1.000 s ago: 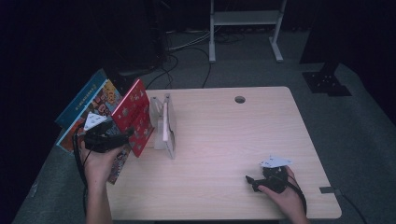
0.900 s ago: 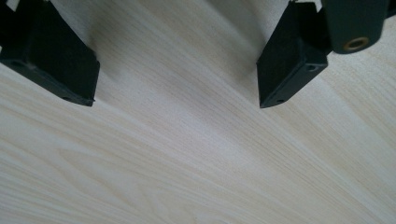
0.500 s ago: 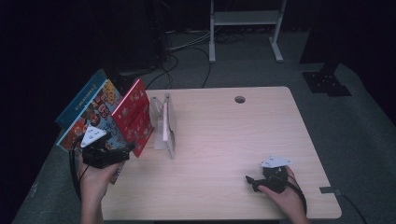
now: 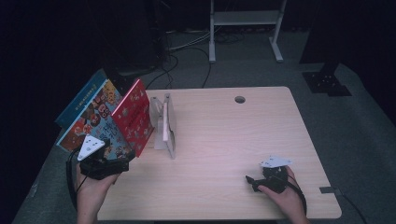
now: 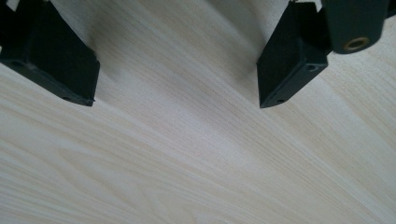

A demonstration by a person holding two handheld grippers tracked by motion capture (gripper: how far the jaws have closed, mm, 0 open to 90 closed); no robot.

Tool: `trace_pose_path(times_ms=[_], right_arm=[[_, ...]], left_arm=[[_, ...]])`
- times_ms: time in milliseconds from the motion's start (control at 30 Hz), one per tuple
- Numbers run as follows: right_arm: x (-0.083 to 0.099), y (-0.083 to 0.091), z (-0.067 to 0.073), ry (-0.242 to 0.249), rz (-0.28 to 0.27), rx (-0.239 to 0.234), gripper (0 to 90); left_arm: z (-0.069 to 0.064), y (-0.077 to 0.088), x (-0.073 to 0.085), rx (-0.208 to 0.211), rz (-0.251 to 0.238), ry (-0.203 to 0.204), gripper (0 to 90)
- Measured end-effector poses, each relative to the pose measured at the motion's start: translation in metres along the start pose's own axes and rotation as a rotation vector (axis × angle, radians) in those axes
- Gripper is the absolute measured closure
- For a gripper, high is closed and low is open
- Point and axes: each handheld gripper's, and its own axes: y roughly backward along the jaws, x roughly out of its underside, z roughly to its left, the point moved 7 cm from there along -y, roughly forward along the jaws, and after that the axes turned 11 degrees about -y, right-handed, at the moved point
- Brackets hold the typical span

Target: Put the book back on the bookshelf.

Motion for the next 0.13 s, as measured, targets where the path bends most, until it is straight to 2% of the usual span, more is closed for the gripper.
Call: trace_pose_path(times_ms=[133], right_arm=[[0.0000, 0.0000, 0.0000, 0.000, 0.000, 0.000, 12.3]], left_arm=[[-0.0009, 0.0013, -0.0016, 0.002, -0.007, -0.002, 1.5]])
